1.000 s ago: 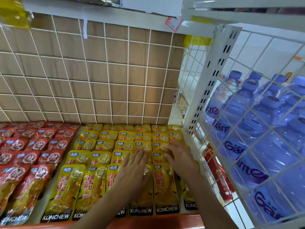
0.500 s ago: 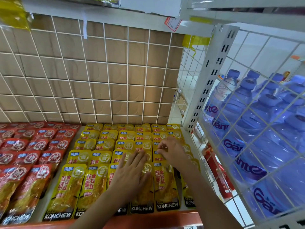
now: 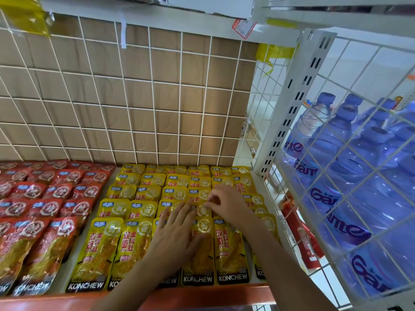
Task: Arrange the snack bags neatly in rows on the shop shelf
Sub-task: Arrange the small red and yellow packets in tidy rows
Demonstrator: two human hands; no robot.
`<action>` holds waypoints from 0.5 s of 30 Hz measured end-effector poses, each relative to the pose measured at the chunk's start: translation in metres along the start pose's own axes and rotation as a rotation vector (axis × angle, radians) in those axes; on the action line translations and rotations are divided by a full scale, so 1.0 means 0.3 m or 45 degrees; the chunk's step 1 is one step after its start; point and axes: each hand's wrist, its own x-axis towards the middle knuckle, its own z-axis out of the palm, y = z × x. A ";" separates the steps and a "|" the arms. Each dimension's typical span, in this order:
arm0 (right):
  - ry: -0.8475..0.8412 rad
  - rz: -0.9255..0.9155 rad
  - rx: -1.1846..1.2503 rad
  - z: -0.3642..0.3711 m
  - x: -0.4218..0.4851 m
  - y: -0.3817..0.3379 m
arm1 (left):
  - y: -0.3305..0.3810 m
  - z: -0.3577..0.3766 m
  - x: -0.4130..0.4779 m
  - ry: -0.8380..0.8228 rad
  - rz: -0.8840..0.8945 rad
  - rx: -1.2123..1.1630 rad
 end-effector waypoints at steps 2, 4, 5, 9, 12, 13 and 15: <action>-0.008 0.004 0.013 0.003 0.001 0.002 | 0.000 -0.001 -0.002 0.002 0.001 -0.016; -0.011 0.005 0.025 0.004 -0.001 0.004 | 0.000 -0.005 -0.004 -0.001 0.005 -0.014; -0.010 0.006 0.029 0.005 -0.002 0.006 | 0.000 -0.006 -0.005 -0.002 0.009 -0.015; 0.002 0.019 0.043 0.008 -0.002 0.011 | -0.005 -0.006 -0.007 -0.013 0.019 -0.014; 0.001 0.025 0.038 0.010 0.001 0.013 | -0.004 -0.007 -0.006 -0.022 0.023 -0.016; 0.001 0.029 0.037 0.011 0.001 0.013 | -0.005 -0.007 -0.006 -0.025 0.025 -0.019; 0.009 0.035 0.049 0.013 0.001 0.013 | -0.006 -0.005 -0.007 -0.031 0.027 -0.033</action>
